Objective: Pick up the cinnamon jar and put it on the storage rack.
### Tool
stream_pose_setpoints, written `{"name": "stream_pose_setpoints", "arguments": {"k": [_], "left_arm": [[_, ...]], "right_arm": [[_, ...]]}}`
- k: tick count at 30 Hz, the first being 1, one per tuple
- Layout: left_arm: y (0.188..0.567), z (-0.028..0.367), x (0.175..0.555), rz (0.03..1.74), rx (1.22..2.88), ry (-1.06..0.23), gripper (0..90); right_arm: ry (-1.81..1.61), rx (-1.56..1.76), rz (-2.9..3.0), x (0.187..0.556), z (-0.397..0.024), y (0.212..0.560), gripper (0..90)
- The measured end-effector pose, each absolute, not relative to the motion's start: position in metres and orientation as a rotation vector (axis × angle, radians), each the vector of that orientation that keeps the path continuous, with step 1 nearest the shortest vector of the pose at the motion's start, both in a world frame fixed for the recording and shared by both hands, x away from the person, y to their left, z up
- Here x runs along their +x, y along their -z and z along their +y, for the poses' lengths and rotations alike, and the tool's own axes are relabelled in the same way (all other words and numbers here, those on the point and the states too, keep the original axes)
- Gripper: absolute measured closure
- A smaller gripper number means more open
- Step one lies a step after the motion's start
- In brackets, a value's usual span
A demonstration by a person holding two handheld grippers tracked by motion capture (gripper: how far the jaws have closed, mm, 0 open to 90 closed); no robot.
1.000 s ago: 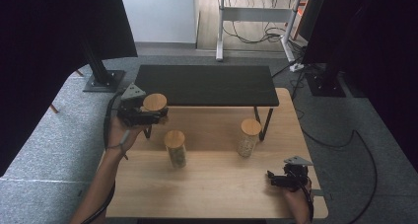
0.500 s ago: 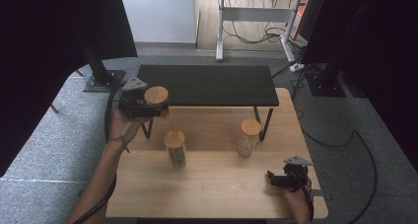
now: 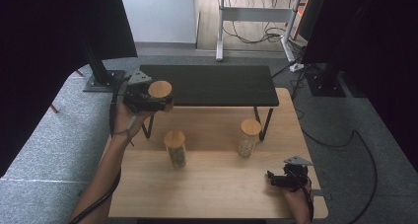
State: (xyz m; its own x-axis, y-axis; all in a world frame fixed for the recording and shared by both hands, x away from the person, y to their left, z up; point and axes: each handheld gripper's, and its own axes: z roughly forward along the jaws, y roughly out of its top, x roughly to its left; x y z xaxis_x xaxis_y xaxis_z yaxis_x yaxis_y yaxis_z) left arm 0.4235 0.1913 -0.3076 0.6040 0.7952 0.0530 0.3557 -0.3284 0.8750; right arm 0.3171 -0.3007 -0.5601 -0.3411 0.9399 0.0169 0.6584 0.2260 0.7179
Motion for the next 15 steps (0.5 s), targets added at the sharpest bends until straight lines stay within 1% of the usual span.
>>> {"name": "stream_pose_setpoints", "arguments": {"k": [15], "left_arm": [[0.310,0.187,0.446,0.952,1.905,-0.655,25.3]], "right_arm": [[-0.900,1.467,2.087,0.317,-0.301,0.560,3.0]]}}
